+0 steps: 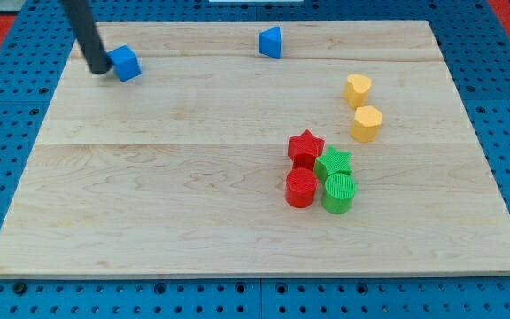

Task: Move blue cube to the top center

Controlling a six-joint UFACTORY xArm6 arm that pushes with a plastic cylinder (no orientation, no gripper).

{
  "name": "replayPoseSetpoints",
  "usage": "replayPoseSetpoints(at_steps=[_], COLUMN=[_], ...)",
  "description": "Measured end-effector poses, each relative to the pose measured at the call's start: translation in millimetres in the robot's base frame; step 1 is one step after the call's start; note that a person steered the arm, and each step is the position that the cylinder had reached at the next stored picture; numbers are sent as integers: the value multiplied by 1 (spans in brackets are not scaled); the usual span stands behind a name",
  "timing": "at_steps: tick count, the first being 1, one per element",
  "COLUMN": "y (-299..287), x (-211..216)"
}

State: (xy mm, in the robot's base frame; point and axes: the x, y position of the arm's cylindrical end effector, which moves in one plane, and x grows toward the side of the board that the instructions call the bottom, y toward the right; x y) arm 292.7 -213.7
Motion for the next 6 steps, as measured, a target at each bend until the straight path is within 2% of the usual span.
replayPoseSetpoints(at_steps=[2, 4, 6], y=[57, 112, 114], x=[-31, -32, -16])
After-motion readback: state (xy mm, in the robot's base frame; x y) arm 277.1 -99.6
